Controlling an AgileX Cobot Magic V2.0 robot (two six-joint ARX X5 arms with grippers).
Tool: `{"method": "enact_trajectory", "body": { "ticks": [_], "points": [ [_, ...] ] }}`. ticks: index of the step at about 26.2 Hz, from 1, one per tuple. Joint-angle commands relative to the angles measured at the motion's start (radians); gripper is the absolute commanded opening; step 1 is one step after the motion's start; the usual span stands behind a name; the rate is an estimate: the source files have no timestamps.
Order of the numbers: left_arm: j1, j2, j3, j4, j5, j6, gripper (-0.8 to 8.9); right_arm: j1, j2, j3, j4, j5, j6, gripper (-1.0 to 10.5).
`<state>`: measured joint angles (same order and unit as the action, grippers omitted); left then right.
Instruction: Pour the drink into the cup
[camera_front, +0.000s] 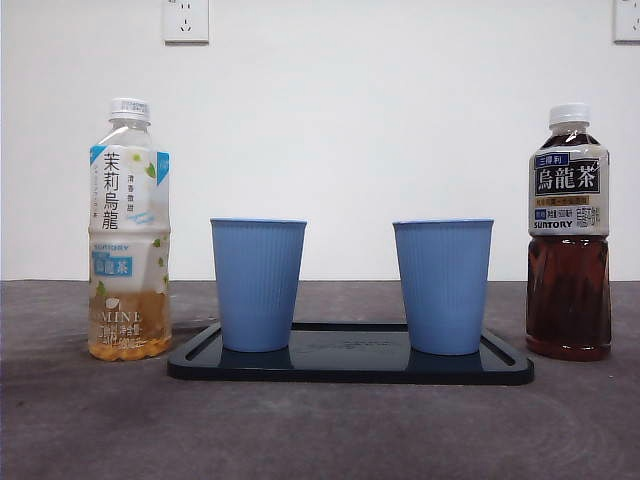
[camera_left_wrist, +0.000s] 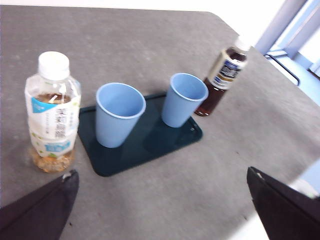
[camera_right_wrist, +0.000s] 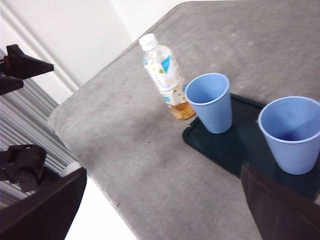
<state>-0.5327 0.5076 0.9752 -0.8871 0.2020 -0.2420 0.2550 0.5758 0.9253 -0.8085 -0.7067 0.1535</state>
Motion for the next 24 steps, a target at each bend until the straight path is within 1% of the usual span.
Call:
{"method": "enact_trajectory", "body": {
  "ticks": [1, 5, 7, 9, 10, 12, 13, 15, 17, 24],
  "points": [
    [-0.006, 0.0, 0.047, -0.023, 0.018, 0.02, 5.57, 0.004, 0.003, 0.019, -0.006, -0.001, -0.013, 4.9],
    [-0.005, -0.002, 0.069, -0.035, 0.018, 0.02, 5.49, 0.004, 0.003, 0.019, -0.007, 0.0, -0.012, 4.9],
    [-0.005, -0.002, 0.069, -0.033, 0.018, 0.02, 4.7, 0.004, 0.003, 0.019, -0.007, 0.0, -0.012, 4.9],
    [-0.005, -0.001, 0.069, -0.033, 0.017, 0.025, 3.04, 0.004, 0.003, 0.019, -0.007, 0.0, -0.012, 4.8],
    [-0.005, -0.001, 0.069, -0.032, 0.017, 0.025, 2.28, 0.004, 0.003, 0.019, -0.008, 0.002, -0.012, 3.9],
    [-0.005, -0.001, 0.069, -0.033, 0.017, 0.035, 0.01, 0.004, 0.003, 0.019, -0.008, 0.006, -0.019, 0.5],
    [-0.005, 0.0, 0.069, -0.032, 0.015, 0.045, 0.16, 0.004, 0.003, 0.019, -0.006, 0.011, -0.029, 0.0],
    [-0.004, 0.001, 0.069, -0.033, 0.006, 0.056, 0.19, 0.004, 0.003, 0.019, -0.004, 0.035, -0.031, 0.2],
    [-0.004, 0.0, 0.069, -0.033, 0.007, 0.054, 0.19, 0.004, 0.003, 0.019, -0.004, 0.022, -0.031, 0.2],
    [-0.004, 0.0, 0.069, -0.033, 0.007, 0.05, 0.19, 0.004, 0.003, 0.019, 0.002, 0.023, -0.031, 0.2]
  ]
}}
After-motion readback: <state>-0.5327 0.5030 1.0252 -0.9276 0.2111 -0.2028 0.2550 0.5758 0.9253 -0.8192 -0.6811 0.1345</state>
